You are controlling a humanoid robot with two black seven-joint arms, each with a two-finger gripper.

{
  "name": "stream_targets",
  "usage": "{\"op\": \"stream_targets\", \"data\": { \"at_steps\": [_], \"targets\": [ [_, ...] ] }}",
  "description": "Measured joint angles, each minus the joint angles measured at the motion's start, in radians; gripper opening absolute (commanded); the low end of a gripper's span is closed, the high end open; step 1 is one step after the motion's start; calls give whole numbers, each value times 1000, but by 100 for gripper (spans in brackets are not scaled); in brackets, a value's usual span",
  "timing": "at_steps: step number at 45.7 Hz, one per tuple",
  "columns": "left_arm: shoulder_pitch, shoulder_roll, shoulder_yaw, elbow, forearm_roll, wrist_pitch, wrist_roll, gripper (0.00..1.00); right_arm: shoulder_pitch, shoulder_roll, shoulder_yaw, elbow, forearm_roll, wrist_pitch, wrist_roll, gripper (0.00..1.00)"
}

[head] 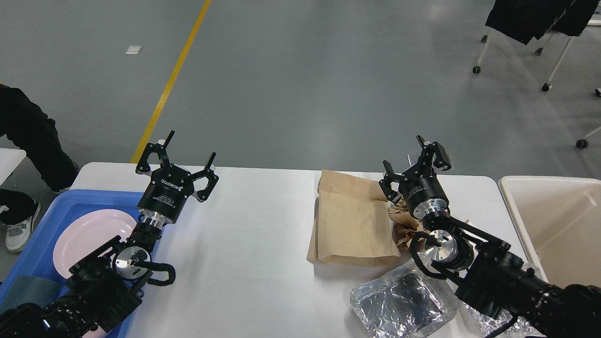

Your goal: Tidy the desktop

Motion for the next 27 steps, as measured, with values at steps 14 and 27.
{"op": "stream_targets", "data": {
  "at_steps": [14, 27],
  "targets": [
    [0, -4, -5, 0, -2, 1, -4, 97, -2, -3, 0, 3, 0, 0, 0, 100],
    [0, -4, -5, -1, -2, 1, -4, 97, -2, -3, 0, 3, 0, 0, 0, 100]
  ]
}}
